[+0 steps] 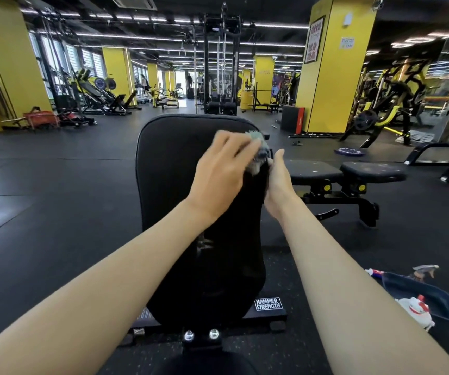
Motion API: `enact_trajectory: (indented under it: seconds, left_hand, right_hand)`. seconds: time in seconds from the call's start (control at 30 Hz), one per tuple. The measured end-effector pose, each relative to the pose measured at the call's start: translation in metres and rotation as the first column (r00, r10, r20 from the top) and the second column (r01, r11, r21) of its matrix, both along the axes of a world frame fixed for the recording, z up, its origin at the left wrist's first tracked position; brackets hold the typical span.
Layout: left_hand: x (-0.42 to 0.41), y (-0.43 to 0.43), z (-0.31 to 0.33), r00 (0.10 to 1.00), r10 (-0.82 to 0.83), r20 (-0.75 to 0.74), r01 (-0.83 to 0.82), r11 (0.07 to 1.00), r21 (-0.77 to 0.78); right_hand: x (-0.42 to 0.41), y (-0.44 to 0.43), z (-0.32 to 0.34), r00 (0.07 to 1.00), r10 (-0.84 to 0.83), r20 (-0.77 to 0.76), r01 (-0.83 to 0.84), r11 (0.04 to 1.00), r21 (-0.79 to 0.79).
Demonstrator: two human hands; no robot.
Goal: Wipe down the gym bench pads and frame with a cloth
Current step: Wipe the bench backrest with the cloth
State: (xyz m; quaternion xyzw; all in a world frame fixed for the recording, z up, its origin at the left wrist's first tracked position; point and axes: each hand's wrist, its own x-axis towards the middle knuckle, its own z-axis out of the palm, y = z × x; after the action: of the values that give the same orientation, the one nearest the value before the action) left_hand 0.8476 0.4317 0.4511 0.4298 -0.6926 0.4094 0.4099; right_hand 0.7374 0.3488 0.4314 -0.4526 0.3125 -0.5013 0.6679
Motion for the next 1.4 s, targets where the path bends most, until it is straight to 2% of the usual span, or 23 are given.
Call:
enact_trajectory:
  seconds: [0.07,0.1,0.2,0.27,0.3,0.33,0.37,0.43,0.5,0.53,0.57,0.7,0.73,0.8,0.87,0.93,1.0,1.1,1.17,1.27,1.33,1.4]
  left_hand:
    - [0.006,0.000,0.004,0.996,0.042,-0.075,-0.042,0.999,0.001]
    - [0.008,-0.001,-0.001,0.997,0.065,-0.047,-0.065,0.998,0.016]
    - [0.007,0.000,-0.032,0.984,0.045,0.171,-0.064,0.993,0.104]
    - [0.010,0.006,-0.049,0.921,0.017,0.390,-0.081,0.986,0.148]
    - [0.012,0.008,-0.051,0.883,0.003,0.469,-0.086,0.984,0.155]
    - [0.014,0.010,-0.048,0.873,-0.015,0.488,-0.070,0.986,0.155]
    - [0.016,0.011,-0.043,0.897,-0.023,0.442,-0.045,0.989,0.142]
    - [0.020,0.012,-0.029,0.976,0.005,0.219,-0.021,0.997,0.069]
    - [0.022,0.010,-0.021,0.997,0.070,0.037,-0.070,0.997,0.016]
    - [0.022,0.008,-0.024,0.996,0.088,0.018,-0.088,0.996,0.014]
    - [0.021,0.007,-0.031,0.995,0.087,0.043,-0.088,0.996,0.027]
    - [0.018,0.014,-0.067,0.949,-0.028,0.313,-0.025,0.986,0.164]
    - [0.019,0.015,-0.067,0.944,-0.039,0.328,-0.017,0.986,0.167]
    - [0.019,0.015,-0.059,0.978,-0.020,0.209,-0.001,0.995,0.102]
    - [0.018,0.013,-0.046,0.999,0.014,-0.032,-0.013,1.000,0.014]
    - [0.013,0.008,-0.044,0.990,0.067,-0.125,-0.067,0.998,0.004]
    - [0.008,0.004,-0.056,0.996,0.078,-0.047,-0.075,0.996,0.050]
    - [0.005,0.008,-0.072,0.996,0.011,0.094,-0.021,0.994,0.104]
    - [0.009,0.012,-0.068,0.996,-0.011,0.086,0.004,0.997,0.076]
    - [0.018,0.015,-0.047,0.991,0.013,-0.136,-0.023,0.997,-0.073]
    - [0.029,0.012,-0.031,0.939,0.041,-0.342,-0.096,0.985,-0.143]
    - [0.035,0.008,-0.022,0.879,0.053,-0.474,-0.140,0.979,-0.151]
  right_hand:
    - [0.000,0.000,0.001,0.999,-0.023,-0.022,0.024,1.000,0.004]
    - [0.000,0.000,0.002,0.999,-0.025,-0.032,0.025,1.000,0.002]
    - [0.000,0.003,0.005,0.998,-0.030,-0.059,0.030,1.000,0.002]
    - [0.000,0.005,0.007,0.997,-0.046,-0.069,0.047,0.999,0.011]
    - [0.000,0.005,0.008,0.996,-0.052,-0.074,0.053,0.999,0.008]
    - [0.000,0.006,0.009,0.995,-0.060,-0.084,0.061,0.998,0.006]
    - [0.000,0.006,0.009,0.995,-0.054,-0.087,0.054,0.999,0.004]
    - [0.001,0.006,0.007,0.995,-0.042,-0.092,0.042,0.999,-0.002]
    - [0.003,0.004,0.006,0.996,-0.033,-0.088,0.034,0.999,0.008]
    - [0.003,0.003,0.007,0.995,-0.032,-0.093,0.033,0.999,0.006]
    - [0.003,0.000,0.007,0.995,-0.017,-0.096,0.017,1.000,-0.003]
    - [0.000,-0.004,0.006,0.989,0.027,-0.144,-0.035,0.998,-0.054]
    - [0.000,-0.002,0.006,0.986,0.034,-0.165,-0.046,0.997,-0.068]
    - [0.001,0.001,0.005,0.976,0.026,-0.218,-0.048,0.994,-0.095]
    - [0.001,-0.001,0.002,0.967,-0.007,-0.254,-0.033,0.988,-0.151]
    - [0.000,0.000,0.003,0.966,-0.032,-0.255,-0.015,0.984,-0.180]
    - [0.001,0.000,0.003,0.961,-0.056,-0.270,0.005,0.983,-0.186]
    - [0.000,0.002,0.004,0.959,-0.070,-0.276,0.012,0.978,-0.206]
    - [0.000,0.002,0.003,0.959,-0.056,-0.278,-0.002,0.978,-0.206]
    - [0.000,0.003,0.003,0.957,-0.036,-0.289,-0.031,0.975,-0.222]
    - [0.001,0.004,0.004,0.963,-0.027,-0.269,-0.033,0.975,-0.219]
    - [0.001,0.003,0.004,0.964,-0.035,-0.263,-0.021,0.978,-0.208]
